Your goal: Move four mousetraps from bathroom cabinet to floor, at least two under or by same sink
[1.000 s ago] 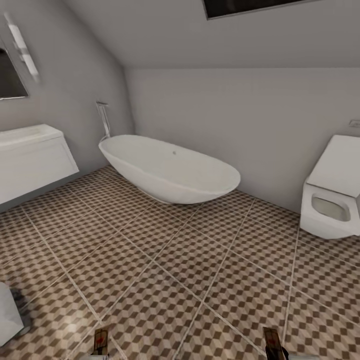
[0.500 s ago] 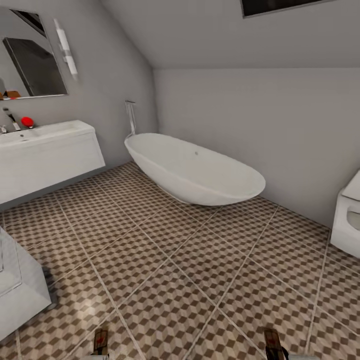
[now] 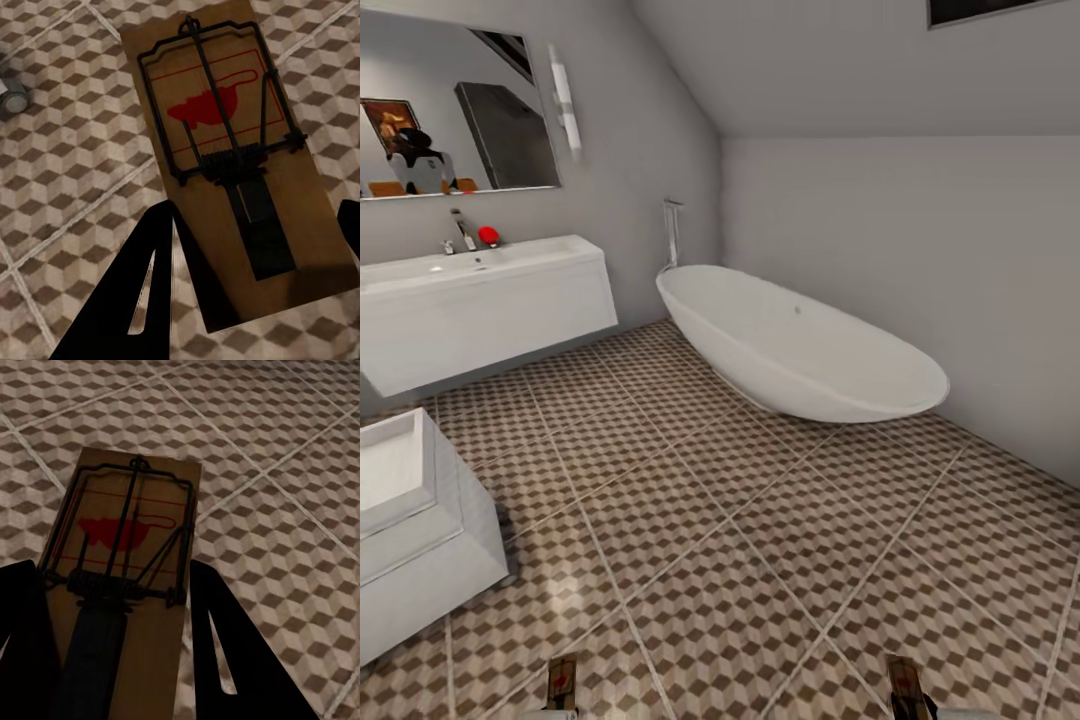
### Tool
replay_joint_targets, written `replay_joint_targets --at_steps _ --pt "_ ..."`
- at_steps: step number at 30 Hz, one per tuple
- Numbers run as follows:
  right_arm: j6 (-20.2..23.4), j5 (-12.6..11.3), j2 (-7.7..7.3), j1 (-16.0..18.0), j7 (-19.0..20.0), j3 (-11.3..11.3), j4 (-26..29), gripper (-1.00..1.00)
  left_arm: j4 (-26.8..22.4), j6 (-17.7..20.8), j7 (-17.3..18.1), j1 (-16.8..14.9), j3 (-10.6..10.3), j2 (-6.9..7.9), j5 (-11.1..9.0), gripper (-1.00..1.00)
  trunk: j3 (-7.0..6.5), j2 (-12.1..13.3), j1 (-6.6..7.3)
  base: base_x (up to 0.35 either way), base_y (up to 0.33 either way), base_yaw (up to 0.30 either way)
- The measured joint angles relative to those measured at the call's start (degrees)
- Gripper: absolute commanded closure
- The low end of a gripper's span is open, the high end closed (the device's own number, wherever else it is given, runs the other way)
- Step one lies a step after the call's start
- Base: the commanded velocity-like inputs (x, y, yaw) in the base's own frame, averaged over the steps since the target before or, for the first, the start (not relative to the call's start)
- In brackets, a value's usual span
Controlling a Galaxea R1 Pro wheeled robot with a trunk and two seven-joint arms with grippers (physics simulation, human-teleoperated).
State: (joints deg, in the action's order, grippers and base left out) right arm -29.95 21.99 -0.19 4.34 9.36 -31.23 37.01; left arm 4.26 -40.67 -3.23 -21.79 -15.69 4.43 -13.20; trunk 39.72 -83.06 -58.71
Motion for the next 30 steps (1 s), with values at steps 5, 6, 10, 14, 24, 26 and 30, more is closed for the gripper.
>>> replay_joint_targets --at_steps 5,6,10,14,24,26,30 --pt "0.0 0.0 -0.02 0.0 0.0 0.0 0.0 1.00 0.0 0.0 0.0 0.0 0.0 -0.01 0.0 1.00 0.00 0.0 0.01 0.295 0.000 0.036" --pt "0.0 0.0 -0.01 0.0 0.0 0.0 0.0 1.00 0.0 0.0 0.0 0.0 0.0 -0.01 0.0 1.00 0.00 0.0 0.01 0.323 0.000 0.006" --pt "-0.1 0.0 0.02 0.0 0.0 0.0 0.0 1.00 0.0 0.0 0.0 0.0 0.0 -0.01 0.0 1.00 0.00 0.0 0.01 0.328 0.000 0.007" --pt "0.0 0.0 0.05 0.0 0.0 0.0 0.0 1.00 0.0 0.0 0.0 0.0 0.0 0.00 0.0 1.00 0.00 0.0 0.01 0.330 0.000 0.173" --pt "0.0 0.0 0.06 0.0 0.0 0.0 0.0 1.00 0.0 0.0 0.0 0.0 0.0 0.00 0.0 1.00 0.00 0.0 0.01 0.330 -0.033 0.279" --pt "0.0 0.0 0.05 0.0 0.0 0.0 0.0 1.00 0.0 0.0 0.0 0.0 0.0 0.00 0.0 1.00 0.00 0.0 0.01 0.330 -0.087 0.285" --pt "0.0 0.0 0.06 0.0 0.0 0.0 0.0 1.00 0.0 0.0 0.0 0.0 0.0 0.00 0.0 1.00 0.00 0.0 0.01 0.330 -0.089 0.286"
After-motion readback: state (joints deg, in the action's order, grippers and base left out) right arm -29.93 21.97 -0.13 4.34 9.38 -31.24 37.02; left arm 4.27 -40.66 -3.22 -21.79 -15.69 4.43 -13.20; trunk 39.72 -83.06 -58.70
